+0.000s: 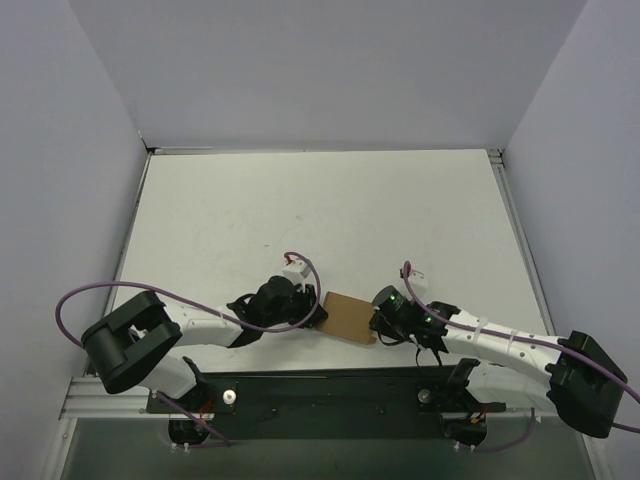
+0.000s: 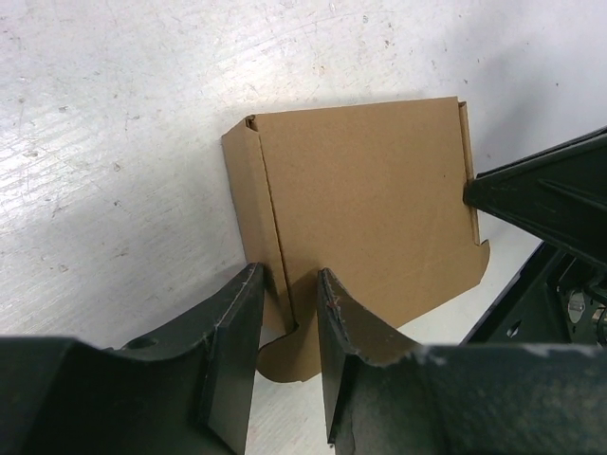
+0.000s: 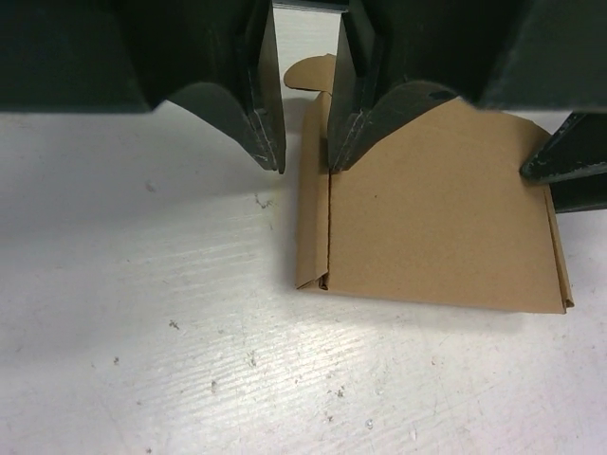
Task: Fold the paper box
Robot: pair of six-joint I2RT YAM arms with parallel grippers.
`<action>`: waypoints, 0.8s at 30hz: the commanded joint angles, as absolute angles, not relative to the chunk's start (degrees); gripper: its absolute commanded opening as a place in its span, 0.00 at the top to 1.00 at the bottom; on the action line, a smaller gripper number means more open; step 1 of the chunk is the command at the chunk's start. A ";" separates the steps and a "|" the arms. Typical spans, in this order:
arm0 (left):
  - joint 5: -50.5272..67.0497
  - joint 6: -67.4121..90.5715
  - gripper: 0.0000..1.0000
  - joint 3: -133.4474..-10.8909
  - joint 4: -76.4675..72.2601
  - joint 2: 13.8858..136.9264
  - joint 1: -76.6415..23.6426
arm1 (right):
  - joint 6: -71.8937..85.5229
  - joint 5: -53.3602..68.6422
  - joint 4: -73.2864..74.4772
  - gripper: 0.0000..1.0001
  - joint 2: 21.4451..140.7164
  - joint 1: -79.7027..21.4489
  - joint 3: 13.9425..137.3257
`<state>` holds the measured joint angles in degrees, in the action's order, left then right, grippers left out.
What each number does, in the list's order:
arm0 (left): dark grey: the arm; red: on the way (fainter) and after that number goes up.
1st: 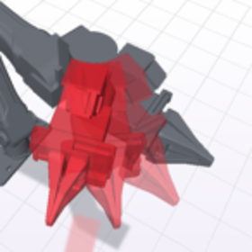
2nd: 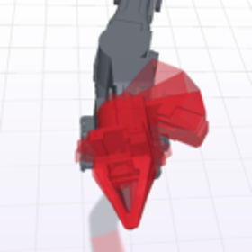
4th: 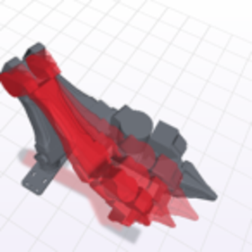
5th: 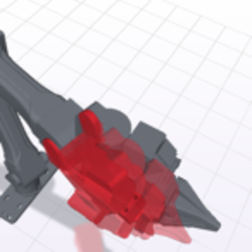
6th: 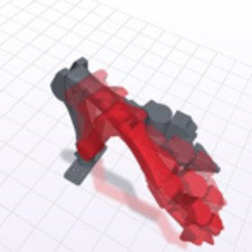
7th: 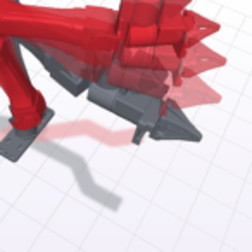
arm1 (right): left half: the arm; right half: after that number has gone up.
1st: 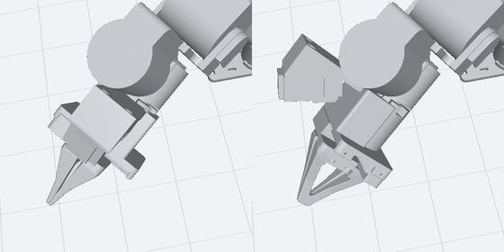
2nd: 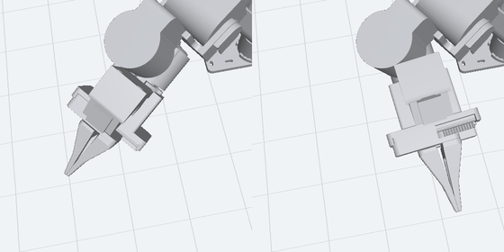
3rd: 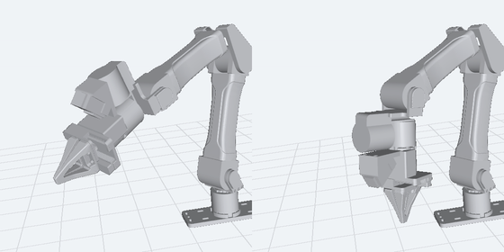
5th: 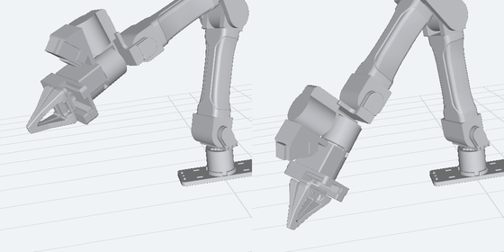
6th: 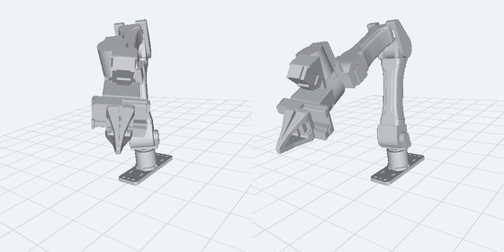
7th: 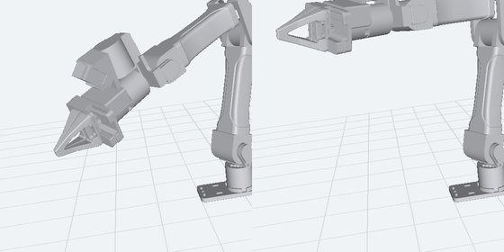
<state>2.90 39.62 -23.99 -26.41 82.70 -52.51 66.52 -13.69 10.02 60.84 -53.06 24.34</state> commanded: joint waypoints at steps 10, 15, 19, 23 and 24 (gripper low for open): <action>4.66 37.09 0.37 -27.33 -22.16 75.33 -50.54 | 51.62 -11.86 16.60 0.45 60.56 -51.68 31.01; 6.15 35.77 0.24 -28.82 -17.85 67.86 -47.47 | 33.87 -6.09 15.56 0.34 60.12 -51.68 34.89; 7.56 33.76 0.22 -29.44 -11.01 61.46 -44.13 | 21.65 -1.25 15.73 0.16 62.40 -52.82 38.66; 8.79 32.08 0.21 -30.06 -3.70 55.56 -39.48 | 13.55 -6.73 15.65 0.14 66.34 -60.09 41.74; 9.22 31.91 0.20 -30.23 -2.39 54.33 -38.59 | 10.66 -9.29 15.30 0.14 67.05 -61.94 42.53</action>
